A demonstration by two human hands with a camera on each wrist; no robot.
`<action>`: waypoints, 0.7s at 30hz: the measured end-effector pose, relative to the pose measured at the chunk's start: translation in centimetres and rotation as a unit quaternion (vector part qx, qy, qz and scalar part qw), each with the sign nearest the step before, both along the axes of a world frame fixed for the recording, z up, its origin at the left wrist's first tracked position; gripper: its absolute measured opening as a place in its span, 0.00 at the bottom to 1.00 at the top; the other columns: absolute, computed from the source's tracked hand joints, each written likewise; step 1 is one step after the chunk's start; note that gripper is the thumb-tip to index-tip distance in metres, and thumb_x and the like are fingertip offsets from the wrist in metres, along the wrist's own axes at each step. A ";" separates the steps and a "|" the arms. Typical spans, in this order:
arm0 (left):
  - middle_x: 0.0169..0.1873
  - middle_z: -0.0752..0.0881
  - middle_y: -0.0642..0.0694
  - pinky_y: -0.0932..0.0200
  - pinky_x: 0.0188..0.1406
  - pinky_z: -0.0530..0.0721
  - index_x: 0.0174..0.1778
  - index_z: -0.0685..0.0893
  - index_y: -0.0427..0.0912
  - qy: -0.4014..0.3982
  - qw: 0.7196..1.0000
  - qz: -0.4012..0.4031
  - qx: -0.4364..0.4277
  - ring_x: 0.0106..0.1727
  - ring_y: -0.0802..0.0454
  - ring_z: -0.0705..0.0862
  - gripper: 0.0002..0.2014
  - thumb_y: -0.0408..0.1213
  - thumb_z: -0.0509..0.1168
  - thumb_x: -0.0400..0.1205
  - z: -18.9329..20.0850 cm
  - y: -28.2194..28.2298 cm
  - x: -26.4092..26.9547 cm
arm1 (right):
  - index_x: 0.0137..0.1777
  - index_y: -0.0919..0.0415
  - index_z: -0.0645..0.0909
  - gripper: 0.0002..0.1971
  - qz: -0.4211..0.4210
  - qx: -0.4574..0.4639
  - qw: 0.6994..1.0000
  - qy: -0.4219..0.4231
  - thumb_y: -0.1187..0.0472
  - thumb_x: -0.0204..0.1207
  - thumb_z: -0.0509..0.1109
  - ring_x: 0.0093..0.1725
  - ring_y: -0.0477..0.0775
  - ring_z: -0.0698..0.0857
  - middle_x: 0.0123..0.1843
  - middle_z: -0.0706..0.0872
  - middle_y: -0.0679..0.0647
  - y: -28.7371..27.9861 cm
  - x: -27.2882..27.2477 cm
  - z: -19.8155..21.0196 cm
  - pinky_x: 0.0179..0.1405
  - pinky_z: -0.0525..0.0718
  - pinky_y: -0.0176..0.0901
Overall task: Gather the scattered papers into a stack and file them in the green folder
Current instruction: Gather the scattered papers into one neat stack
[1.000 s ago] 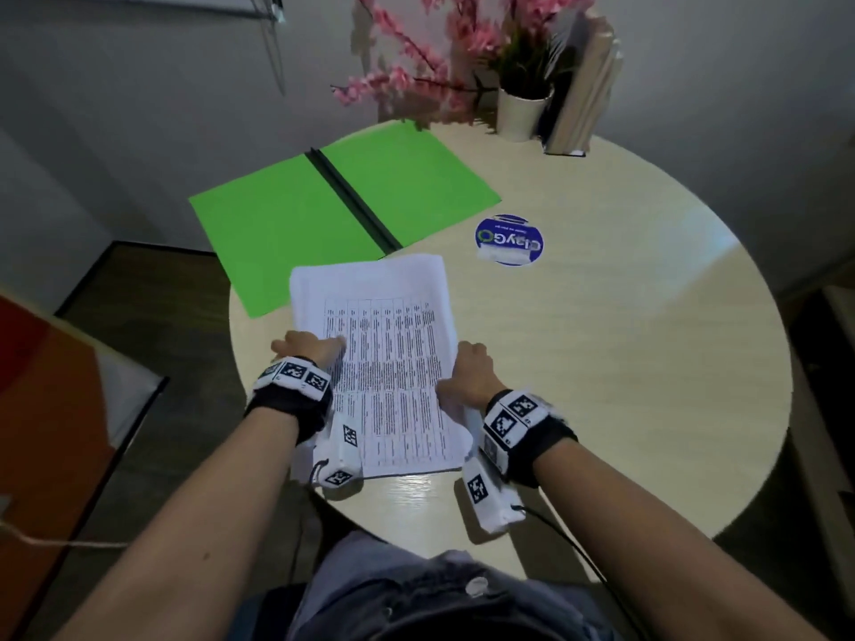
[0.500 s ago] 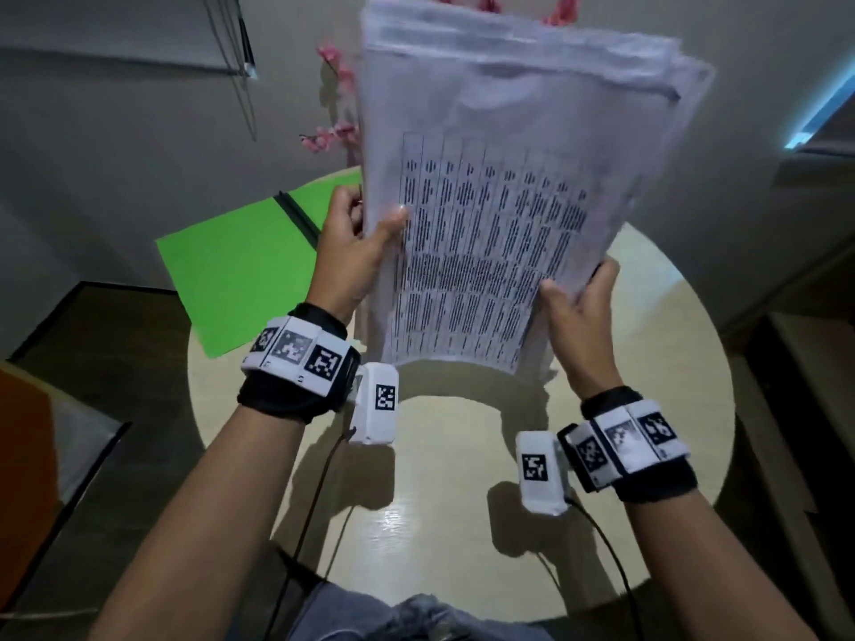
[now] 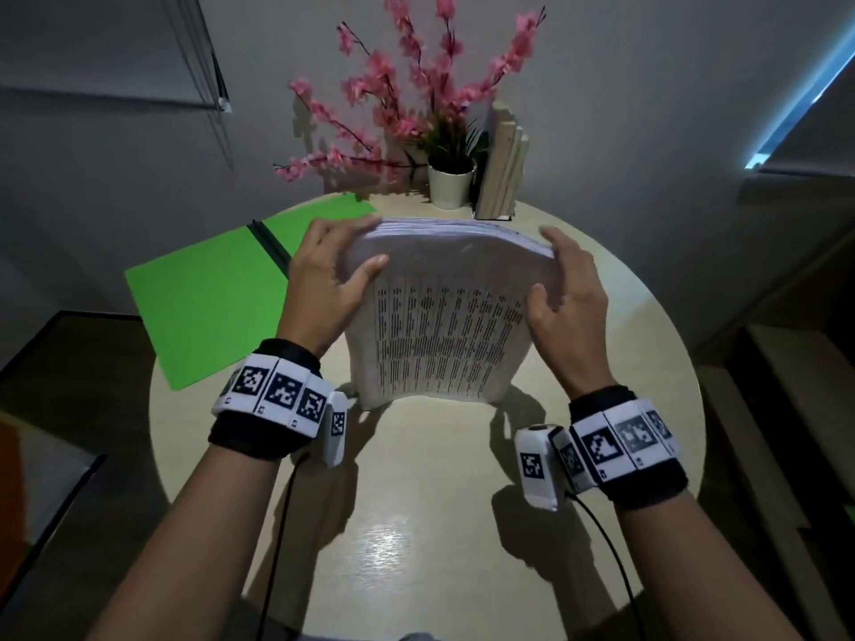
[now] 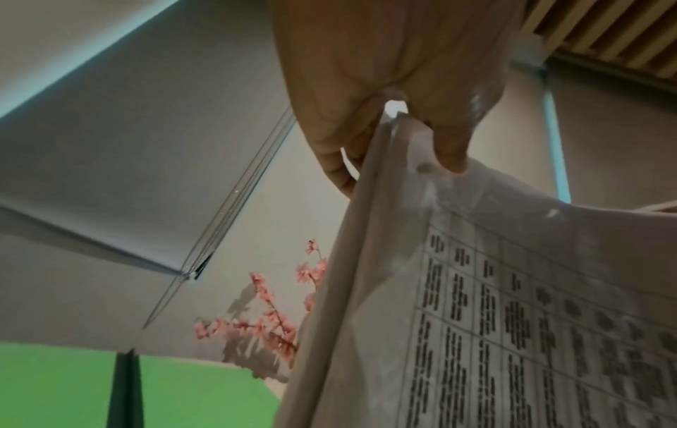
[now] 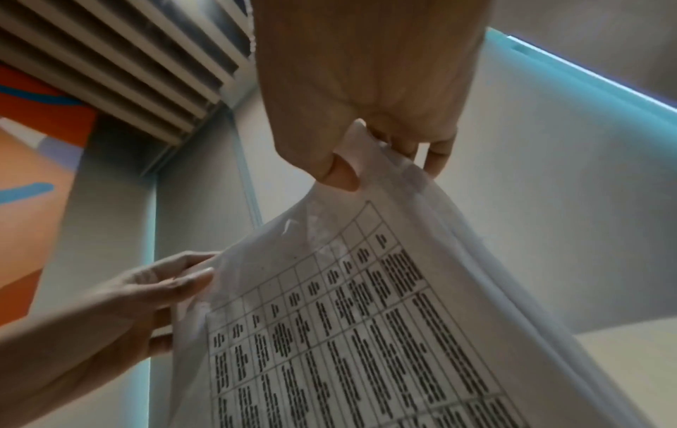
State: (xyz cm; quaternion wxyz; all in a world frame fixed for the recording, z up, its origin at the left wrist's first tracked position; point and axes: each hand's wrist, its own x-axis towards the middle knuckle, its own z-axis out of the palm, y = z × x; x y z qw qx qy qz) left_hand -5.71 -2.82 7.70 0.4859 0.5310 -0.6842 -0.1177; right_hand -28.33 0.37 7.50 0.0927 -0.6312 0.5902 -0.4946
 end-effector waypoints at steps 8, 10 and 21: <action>0.61 0.81 0.42 0.40 0.68 0.78 0.70 0.71 0.32 0.224 0.944 -0.007 0.240 0.61 0.47 0.80 0.19 0.30 0.58 0.83 -4.7 -0.4 -3.0 | 0.64 0.65 0.68 0.14 -0.006 0.206 0.962 -0.179 0.72 0.80 0.55 0.56 0.59 0.82 0.50 0.80 0.52 -0.4 0.7 -5.9 0.53 0.79 0.44; 0.50 0.84 0.44 0.45 0.58 0.85 0.60 0.79 0.33 0.277 0.938 -0.007 0.211 0.51 0.48 0.83 0.13 0.30 0.62 0.81 -3.9 -0.7 -3.3 | 0.63 0.65 0.66 0.12 -0.013 0.170 0.963 -0.209 0.71 0.81 0.53 0.50 0.43 0.83 0.49 0.80 0.50 -0.5 0.4 -5.4 0.48 0.81 0.36; 0.30 0.92 0.64 0.53 0.55 0.84 0.41 0.86 0.48 0.298 0.912 -0.102 0.262 0.36 0.69 0.89 0.10 0.28 0.74 0.70 -6.4 -1.9 -1.5 | 0.69 0.65 0.72 0.21 0.028 0.263 0.927 -0.266 0.69 0.76 0.66 0.65 0.61 0.82 0.63 0.83 0.60 -1.1 0.4 -6.9 0.68 0.79 0.61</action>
